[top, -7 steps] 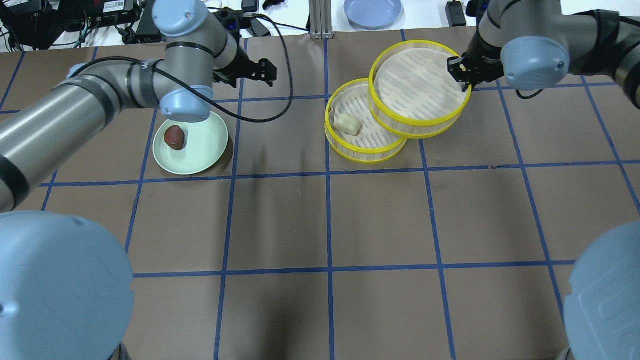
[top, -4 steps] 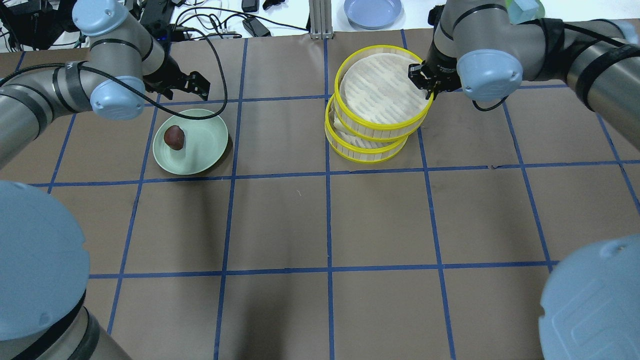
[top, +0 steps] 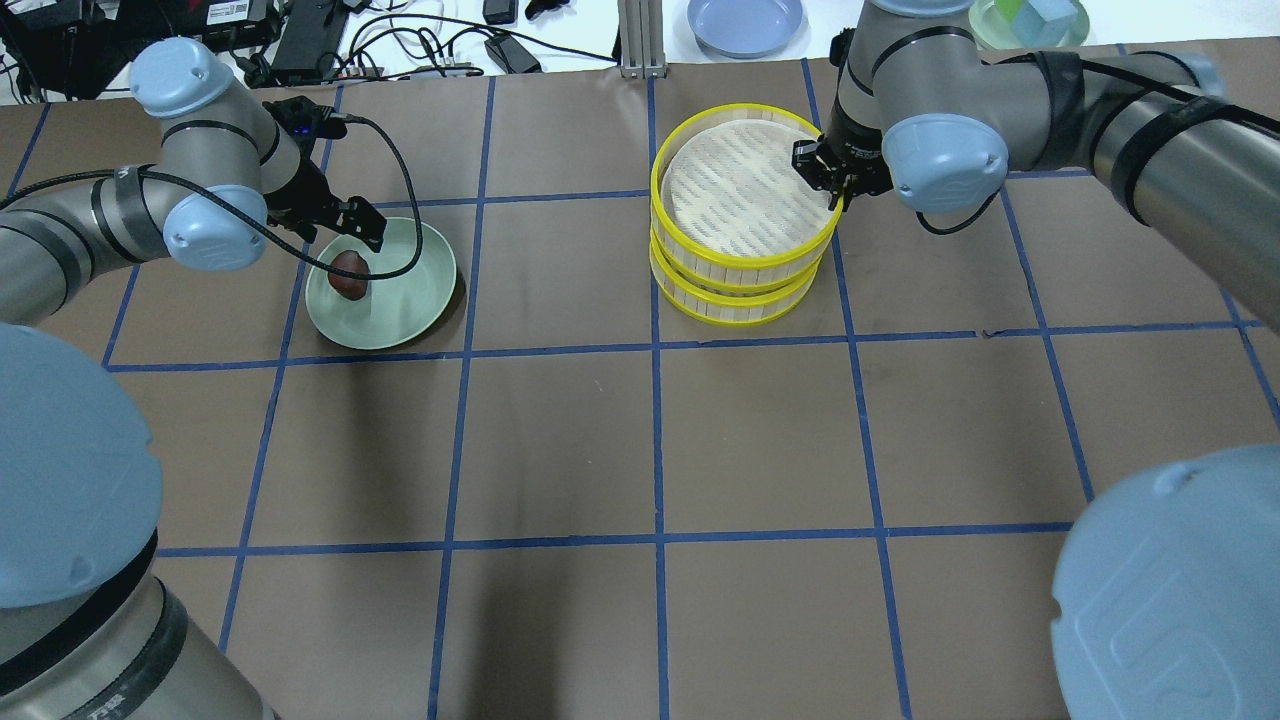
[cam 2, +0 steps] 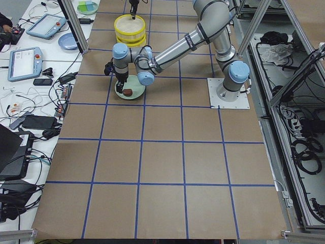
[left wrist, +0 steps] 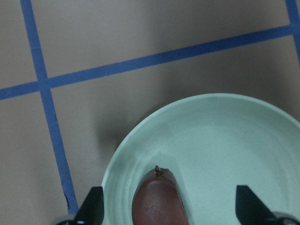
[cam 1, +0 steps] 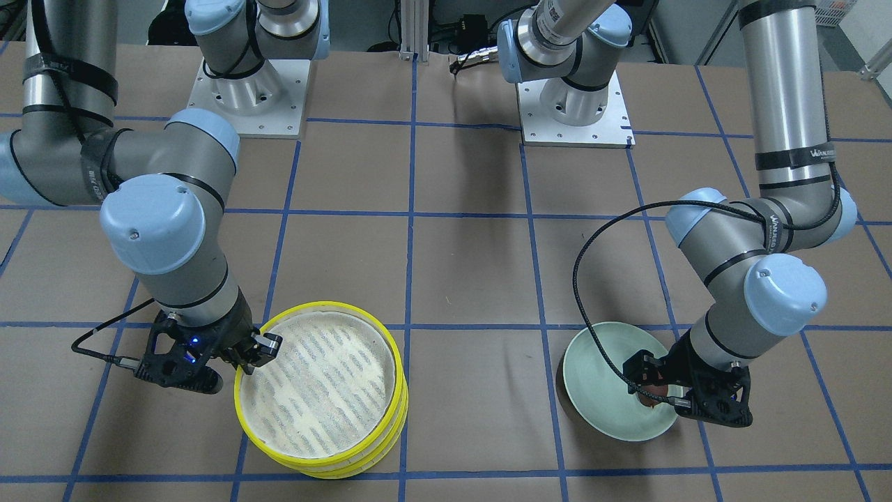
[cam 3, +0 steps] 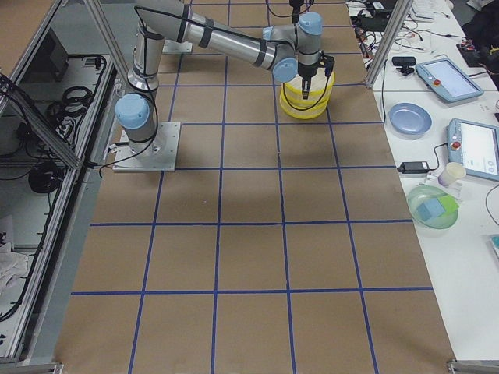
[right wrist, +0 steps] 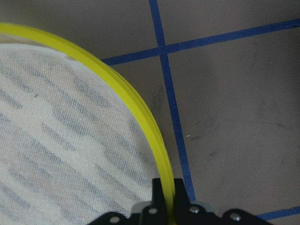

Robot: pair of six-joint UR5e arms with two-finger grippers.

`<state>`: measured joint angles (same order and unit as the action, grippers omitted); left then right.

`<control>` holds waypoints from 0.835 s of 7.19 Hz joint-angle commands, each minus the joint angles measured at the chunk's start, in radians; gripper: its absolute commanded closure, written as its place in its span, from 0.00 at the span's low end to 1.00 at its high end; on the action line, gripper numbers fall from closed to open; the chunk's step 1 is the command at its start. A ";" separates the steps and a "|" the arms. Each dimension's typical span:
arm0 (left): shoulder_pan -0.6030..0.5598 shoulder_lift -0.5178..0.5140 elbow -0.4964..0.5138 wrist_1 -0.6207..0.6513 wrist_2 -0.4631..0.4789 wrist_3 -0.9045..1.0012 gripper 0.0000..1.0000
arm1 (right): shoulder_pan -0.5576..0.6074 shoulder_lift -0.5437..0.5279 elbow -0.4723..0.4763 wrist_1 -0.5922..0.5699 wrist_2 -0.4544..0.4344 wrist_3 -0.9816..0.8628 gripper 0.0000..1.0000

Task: Stack buns with steamer

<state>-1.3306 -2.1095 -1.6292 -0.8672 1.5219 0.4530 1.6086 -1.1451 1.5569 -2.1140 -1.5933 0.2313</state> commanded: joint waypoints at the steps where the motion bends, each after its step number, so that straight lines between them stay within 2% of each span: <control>1: 0.004 -0.014 -0.004 -0.007 0.006 -0.002 0.00 | 0.001 0.008 0.000 0.000 -0.001 -0.001 0.96; 4: 0.004 -0.035 -0.012 -0.010 0.007 -0.008 0.00 | 0.001 0.012 0.005 0.002 0.001 0.005 0.96; 5: 0.005 -0.035 -0.012 -0.009 0.007 0.001 0.08 | 0.001 0.019 0.005 -0.001 -0.001 0.000 0.96; 6: 0.004 -0.035 -0.012 -0.009 0.009 -0.003 0.46 | 0.001 0.021 0.005 0.000 -0.001 0.002 0.96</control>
<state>-1.3261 -2.1433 -1.6409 -0.8763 1.5297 0.4503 1.6091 -1.1283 1.5612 -2.1141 -1.5932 0.2333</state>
